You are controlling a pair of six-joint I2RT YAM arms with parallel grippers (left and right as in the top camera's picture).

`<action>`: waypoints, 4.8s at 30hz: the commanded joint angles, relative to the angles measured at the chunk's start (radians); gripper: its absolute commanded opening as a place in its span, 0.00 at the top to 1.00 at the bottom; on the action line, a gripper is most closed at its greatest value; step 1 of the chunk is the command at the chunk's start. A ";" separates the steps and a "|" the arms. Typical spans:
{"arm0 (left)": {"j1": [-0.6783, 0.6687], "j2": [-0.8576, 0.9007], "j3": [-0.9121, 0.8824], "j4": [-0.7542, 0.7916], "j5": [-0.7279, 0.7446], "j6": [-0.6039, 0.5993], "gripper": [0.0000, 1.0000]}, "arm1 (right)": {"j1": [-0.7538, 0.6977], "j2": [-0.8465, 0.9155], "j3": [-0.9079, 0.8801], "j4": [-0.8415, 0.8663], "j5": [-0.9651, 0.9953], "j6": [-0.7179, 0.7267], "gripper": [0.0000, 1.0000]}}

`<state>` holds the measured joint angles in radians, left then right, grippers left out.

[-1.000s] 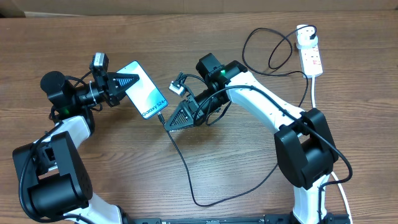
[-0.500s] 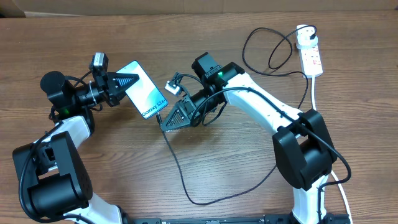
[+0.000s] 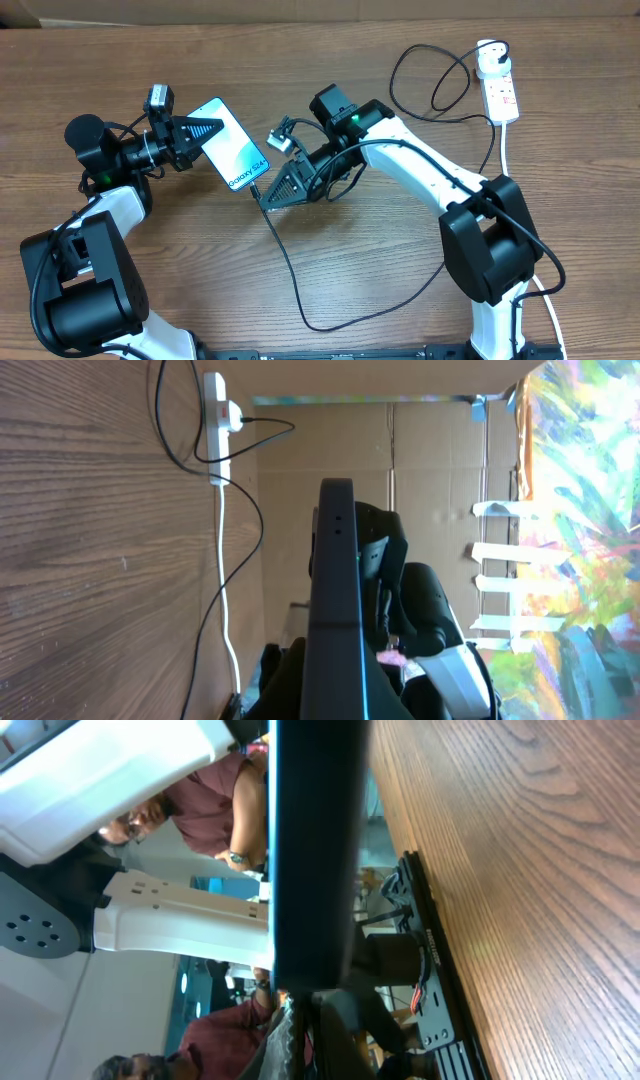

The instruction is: Plug charger to phone and switch on socket

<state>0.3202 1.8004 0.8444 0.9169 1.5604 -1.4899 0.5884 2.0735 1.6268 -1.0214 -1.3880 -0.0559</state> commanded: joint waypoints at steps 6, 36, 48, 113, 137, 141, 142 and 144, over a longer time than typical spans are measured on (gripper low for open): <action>-0.005 0.006 0.022 0.009 0.019 -0.007 0.96 | -0.039 0.015 -0.005 0.001 -0.021 0.001 0.96; 0.018 0.006 0.251 0.025 -0.131 -0.034 0.96 | -0.042 0.014 -0.003 -0.014 0.801 0.088 0.64; 0.027 0.006 0.251 -0.200 -0.180 -0.014 0.96 | 0.081 0.015 -0.003 0.138 1.127 0.164 0.49; 0.061 0.006 0.251 -0.344 -0.191 0.100 0.96 | 0.116 0.154 -0.003 0.023 1.260 0.216 0.86; 0.061 0.006 0.251 -0.344 -0.174 0.100 0.96 | 0.072 0.170 0.011 0.265 1.364 0.209 0.59; 0.061 0.006 0.251 -0.344 -0.172 0.100 0.96 | 0.072 0.184 0.011 0.276 1.353 0.209 0.61; 0.061 0.006 0.251 -0.344 -0.172 0.100 0.96 | 0.072 0.188 0.011 0.277 1.349 0.209 0.61; 0.061 0.006 0.251 -0.344 -0.172 0.100 0.96 | 0.072 0.195 0.011 0.278 1.341 0.209 0.62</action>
<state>0.3775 1.8042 1.0782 0.5674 1.3617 -1.4094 0.6674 2.2192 1.6390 -0.7456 -0.0441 0.1562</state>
